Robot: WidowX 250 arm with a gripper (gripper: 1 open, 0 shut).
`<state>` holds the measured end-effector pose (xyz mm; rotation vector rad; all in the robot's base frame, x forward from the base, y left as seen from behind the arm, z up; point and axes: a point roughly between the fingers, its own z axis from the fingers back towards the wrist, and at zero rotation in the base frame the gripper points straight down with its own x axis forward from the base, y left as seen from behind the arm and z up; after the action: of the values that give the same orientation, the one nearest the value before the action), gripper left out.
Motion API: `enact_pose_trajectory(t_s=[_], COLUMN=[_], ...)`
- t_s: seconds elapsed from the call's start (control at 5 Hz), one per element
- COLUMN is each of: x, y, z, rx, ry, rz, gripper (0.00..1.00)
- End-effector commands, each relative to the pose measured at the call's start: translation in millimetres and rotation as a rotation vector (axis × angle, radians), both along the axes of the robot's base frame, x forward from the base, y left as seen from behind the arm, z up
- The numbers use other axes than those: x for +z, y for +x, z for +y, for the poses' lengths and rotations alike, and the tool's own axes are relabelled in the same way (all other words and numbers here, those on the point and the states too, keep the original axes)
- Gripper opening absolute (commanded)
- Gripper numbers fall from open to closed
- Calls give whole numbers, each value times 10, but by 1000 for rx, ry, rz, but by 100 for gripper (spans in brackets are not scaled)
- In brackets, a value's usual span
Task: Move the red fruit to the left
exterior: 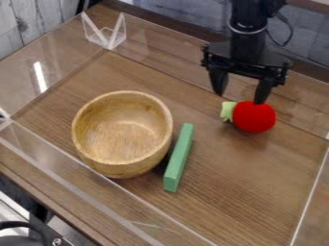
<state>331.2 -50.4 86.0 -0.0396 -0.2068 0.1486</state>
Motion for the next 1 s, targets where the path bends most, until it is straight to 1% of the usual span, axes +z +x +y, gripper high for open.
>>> enact_pose_trajectory(t_s=[0.0, 0.2, 0.4, 0.6, 0.8], x=[1, -91, -168, -216, -160], y=[131, 246, 205, 172, 173], z=[-58, -150, -122, -67, -117], rx=[40, 76, 76, 82, 45], ry=[2, -1, 5, 12, 6], rz=[-33, -40, -37, -33, -33], gripper=[100, 100, 100, 0, 0])
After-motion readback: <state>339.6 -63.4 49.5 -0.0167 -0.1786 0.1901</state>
